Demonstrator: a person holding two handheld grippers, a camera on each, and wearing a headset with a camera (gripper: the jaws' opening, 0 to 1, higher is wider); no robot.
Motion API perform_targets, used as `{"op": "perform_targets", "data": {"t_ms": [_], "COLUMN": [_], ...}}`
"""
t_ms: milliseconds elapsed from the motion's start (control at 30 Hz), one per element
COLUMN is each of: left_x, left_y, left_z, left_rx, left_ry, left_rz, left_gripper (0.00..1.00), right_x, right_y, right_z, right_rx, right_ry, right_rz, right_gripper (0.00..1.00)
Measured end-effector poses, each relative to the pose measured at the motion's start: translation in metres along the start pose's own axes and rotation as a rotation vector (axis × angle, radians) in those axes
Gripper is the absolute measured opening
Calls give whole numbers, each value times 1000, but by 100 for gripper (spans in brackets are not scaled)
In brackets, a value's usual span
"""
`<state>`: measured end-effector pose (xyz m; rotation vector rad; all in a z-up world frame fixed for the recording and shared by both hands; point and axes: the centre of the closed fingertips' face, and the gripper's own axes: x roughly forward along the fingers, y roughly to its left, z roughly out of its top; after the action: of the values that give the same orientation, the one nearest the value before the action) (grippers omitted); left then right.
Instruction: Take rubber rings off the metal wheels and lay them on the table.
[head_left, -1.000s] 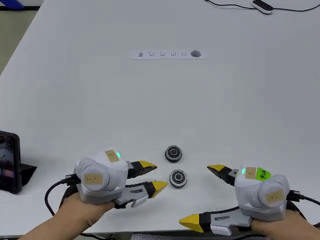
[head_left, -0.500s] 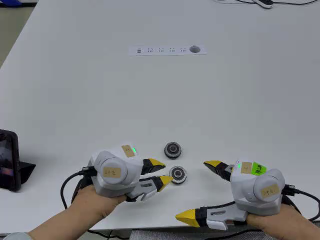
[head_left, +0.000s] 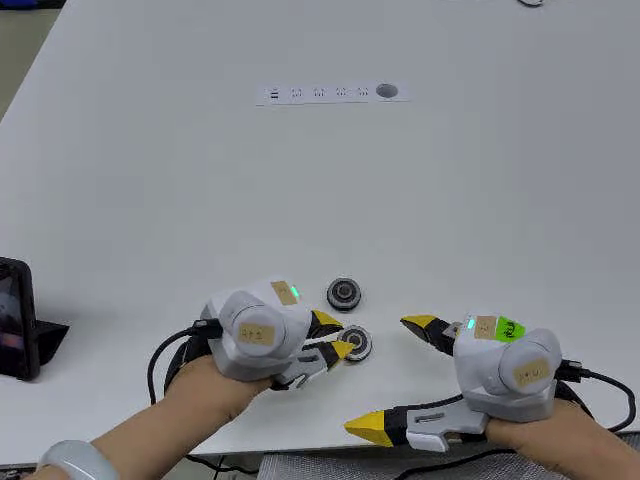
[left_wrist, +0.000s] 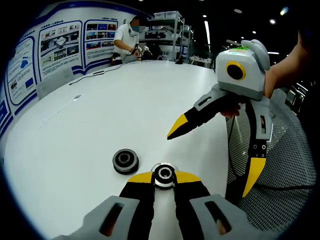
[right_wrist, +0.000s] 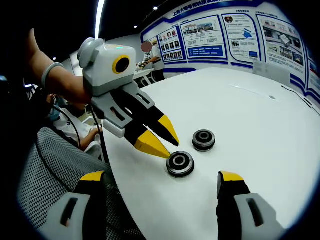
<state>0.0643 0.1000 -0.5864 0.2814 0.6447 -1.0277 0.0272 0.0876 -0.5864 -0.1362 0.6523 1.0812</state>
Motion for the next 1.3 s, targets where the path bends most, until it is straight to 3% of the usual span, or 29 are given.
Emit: {"op": "perform_targets", "data": {"t_ms": [267,1300], "left_x": [9,19], "left_y": [-2,-3], "left_z": [-2,-7], "left_rx": [47,112], "left_ry": [37,74], "left_rz": [-10,-28], "left_gripper": [14,14], "right_x": [0,0], "right_y": [-1,-1], "right_z": [-1,-1], "right_rx": [10,48], "right_ry": [-3,-8], "right_rz": [0,2], "right_gripper": [91,87]}}
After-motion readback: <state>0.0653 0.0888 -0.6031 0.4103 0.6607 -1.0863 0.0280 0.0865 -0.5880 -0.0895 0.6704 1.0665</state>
